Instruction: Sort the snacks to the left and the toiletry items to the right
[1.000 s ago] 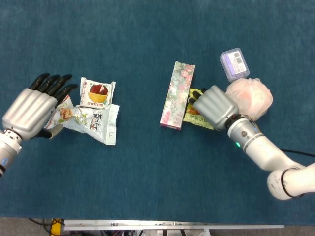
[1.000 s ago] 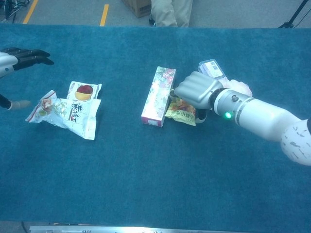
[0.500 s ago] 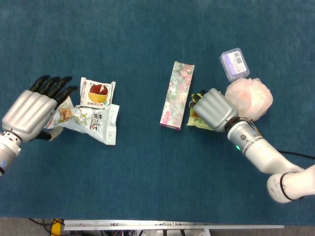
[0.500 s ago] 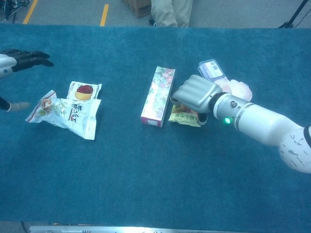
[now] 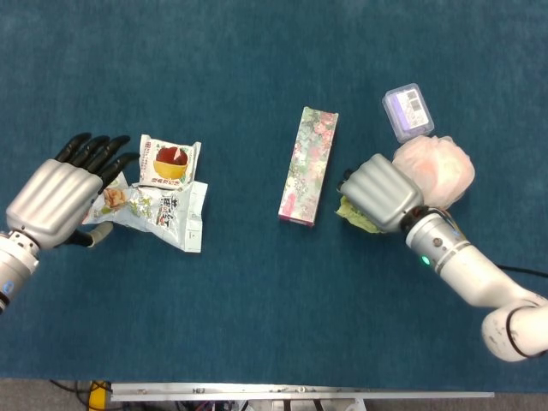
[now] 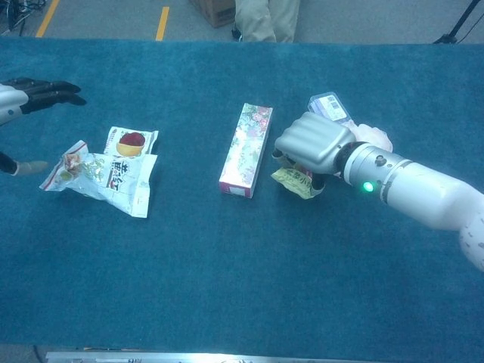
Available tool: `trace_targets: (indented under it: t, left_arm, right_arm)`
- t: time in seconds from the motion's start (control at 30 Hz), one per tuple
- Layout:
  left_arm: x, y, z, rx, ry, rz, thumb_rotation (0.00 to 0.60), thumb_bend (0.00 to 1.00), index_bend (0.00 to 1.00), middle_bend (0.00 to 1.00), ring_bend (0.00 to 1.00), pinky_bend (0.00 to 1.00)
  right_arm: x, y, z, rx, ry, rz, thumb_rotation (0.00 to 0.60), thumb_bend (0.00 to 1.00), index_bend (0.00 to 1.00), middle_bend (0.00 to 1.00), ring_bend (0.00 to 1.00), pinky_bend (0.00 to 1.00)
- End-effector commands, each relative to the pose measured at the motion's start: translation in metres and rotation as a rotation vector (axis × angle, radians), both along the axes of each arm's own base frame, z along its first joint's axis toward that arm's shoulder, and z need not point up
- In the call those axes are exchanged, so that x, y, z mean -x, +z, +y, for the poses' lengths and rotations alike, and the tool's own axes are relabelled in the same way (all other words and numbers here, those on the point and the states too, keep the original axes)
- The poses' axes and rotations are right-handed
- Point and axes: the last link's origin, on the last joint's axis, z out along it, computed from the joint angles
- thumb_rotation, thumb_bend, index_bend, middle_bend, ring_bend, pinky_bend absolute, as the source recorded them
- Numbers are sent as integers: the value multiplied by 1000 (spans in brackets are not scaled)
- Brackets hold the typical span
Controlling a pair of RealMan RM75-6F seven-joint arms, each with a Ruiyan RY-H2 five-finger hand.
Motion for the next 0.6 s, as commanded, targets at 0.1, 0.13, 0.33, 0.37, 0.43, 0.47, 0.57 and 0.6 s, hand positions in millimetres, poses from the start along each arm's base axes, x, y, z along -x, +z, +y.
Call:
trace_targets:
  t: [0.1, 0.13, 0.33, 0.37, 0.43, 0.47, 0.57, 0.6]
  left_arm:
    - [0, 0, 0, 1, -1, 4, 600, 272, 80, 0, 0, 10]
    - [-1, -1, 0, 2, -2, 4, 600, 272, 80, 0, 0, 10]
    - [-2, 1, -2, -1, -3, 10, 600, 272, 80, 0, 0, 10]
    - [-2, 2, -2, -2, -1, 12, 600, 272, 80, 0, 0, 10]
    - [-2, 3, -3, -4, 1, 14, 600, 272, 80, 0, 0, 10]
    - [-2, 3, -4, -5, 2, 14, 600, 272, 80, 0, 0, 10]
    - [-2, 5, -6, -8, 2, 17, 600, 272, 80, 0, 0, 10]
    - [-2, 5, -6, -9, 2, 18, 600, 272, 80, 0, 0, 10]
  right_arm:
    - [-15, 19, 8, -34, -60, -142, 600, 16, 611, 494, 566, 796]
    - [-20, 21, 8, -42, -74, -176, 600, 16, 612, 495, 566, 796]
    - [-48, 31, 3, -39, -52, -293, 600, 16, 612, 495, 566, 796]
    - [-53, 30, 1, -40, -47, -307, 600, 16, 612, 495, 565, 796]
    - [-60, 27, 0, -41, -36, -320, 600, 15, 612, 495, 566, 796]
    - [-65, 24, -1, -42, -28, -329, 600, 15, 612, 495, 566, 796]
    - [-78, 16, -4, -41, -8, -353, 600, 16, 611, 494, 565, 796]
    - [-82, 13, -5, -40, -4, -361, 600, 16, 612, 493, 565, 796]
